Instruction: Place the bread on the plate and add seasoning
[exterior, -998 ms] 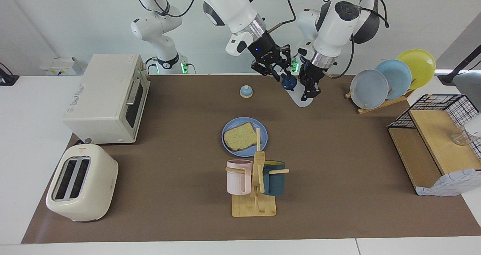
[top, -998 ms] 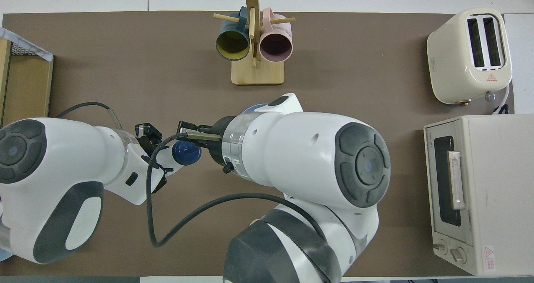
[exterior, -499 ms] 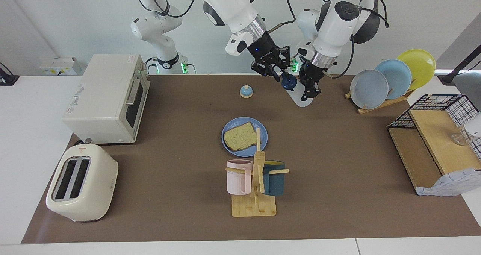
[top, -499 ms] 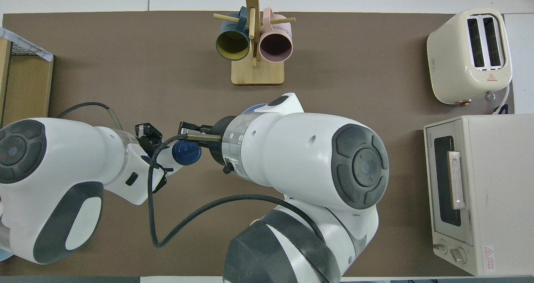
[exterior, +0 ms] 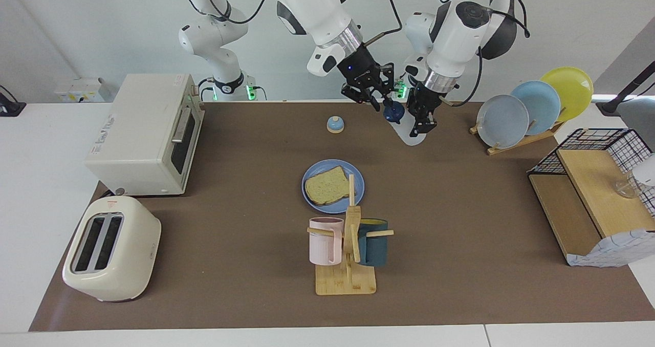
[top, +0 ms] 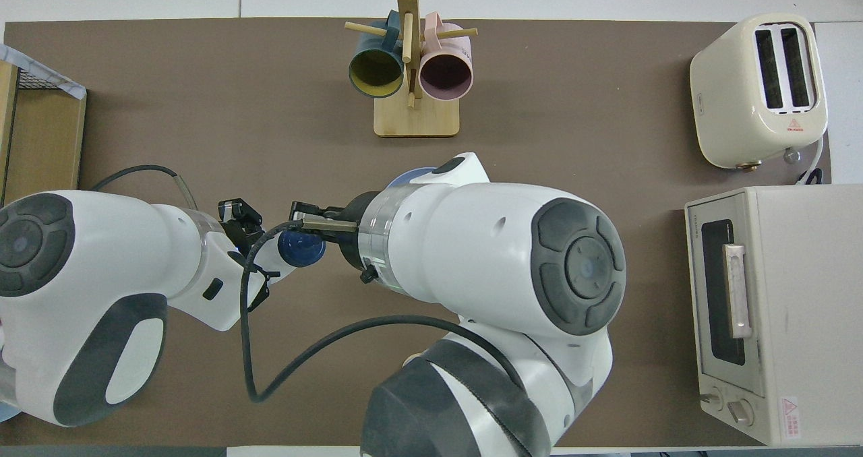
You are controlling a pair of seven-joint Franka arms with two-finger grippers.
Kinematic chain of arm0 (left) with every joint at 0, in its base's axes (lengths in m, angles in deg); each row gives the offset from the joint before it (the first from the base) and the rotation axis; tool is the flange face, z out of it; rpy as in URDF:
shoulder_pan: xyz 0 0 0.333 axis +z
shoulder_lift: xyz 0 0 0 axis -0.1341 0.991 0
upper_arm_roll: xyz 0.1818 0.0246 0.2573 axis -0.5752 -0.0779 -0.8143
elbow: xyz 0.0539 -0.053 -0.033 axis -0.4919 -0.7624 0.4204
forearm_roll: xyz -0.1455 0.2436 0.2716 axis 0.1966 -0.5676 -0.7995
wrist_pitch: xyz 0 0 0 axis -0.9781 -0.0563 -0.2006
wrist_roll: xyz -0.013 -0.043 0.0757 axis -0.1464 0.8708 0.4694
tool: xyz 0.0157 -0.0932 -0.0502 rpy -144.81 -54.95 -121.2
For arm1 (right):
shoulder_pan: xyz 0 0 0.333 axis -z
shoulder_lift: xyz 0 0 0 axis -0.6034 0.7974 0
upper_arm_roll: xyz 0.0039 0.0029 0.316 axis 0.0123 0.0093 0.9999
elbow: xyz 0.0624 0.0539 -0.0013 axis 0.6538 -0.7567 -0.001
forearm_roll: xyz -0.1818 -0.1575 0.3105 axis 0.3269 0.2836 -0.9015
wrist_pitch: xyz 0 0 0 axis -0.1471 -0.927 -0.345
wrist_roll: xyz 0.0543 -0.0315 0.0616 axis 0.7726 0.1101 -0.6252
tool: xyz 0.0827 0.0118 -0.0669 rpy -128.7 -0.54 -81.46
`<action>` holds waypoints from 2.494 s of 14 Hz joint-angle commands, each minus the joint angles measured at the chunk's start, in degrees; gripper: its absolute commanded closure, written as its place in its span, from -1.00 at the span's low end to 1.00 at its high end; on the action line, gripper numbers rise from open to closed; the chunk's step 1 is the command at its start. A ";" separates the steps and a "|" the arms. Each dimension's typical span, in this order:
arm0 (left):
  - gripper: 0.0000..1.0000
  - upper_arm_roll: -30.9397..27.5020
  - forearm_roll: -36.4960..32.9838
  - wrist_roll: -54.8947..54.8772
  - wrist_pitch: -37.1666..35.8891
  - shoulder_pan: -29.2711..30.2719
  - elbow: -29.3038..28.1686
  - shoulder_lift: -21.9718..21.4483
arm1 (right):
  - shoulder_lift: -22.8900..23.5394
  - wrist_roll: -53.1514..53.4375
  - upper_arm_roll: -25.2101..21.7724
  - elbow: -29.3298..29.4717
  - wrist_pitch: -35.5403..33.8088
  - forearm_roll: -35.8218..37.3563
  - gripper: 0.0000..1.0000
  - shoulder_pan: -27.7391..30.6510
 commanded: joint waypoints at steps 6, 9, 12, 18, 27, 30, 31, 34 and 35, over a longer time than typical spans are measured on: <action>1.00 0.05 -1.10 1.54 0.24 -0.43 -1.05 -1.73 | -1.22 1.72 0.22 -1.00 -0.20 1.72 0.55 -0.12; 1.00 0.05 -1.10 1.63 0.33 -0.43 -1.05 -1.73 | -1.22 1.72 0.22 -1.00 -0.20 1.72 0.54 -1.08; 1.00 0.23 -1.10 1.72 0.33 -0.43 -1.05 -1.73 | -1.22 1.72 0.13 -1.00 -0.20 1.72 0.54 -1.09; 1.00 0.23 -1.10 1.72 0.41 -0.43 -1.05 -1.73 | -1.14 1.55 0.13 -1.00 -0.02 1.72 0.78 -0.82; 1.00 0.23 -1.10 1.72 0.33 -0.43 -1.05 -1.73 | -1.04 1.55 0.04 -0.56 4.55 -1.87 1.00 1.99; 1.00 0.23 -1.19 1.63 0.33 -0.43 -1.05 -1.73 | -1.83 1.29 -0.22 -0.39 4.55 -6.80 1.00 3.74; 1.00 0.31 -1.80 1.63 0.33 -0.43 -1.05 -1.73 | -1.84 1.11 -0.22 -0.39 4.55 -7.50 1.00 4.18; 1.00 0.31 -2.07 1.63 0.24 -0.43 -1.05 -1.73 | -1.93 0.76 -0.40 -0.56 4.55 -7.60 1.00 4.71; 1.00 0.31 -2.07 1.63 0.24 -0.43 -1.05 -1.73 | -2.01 0.67 -0.40 -0.83 4.11 -7.43 0.41 5.32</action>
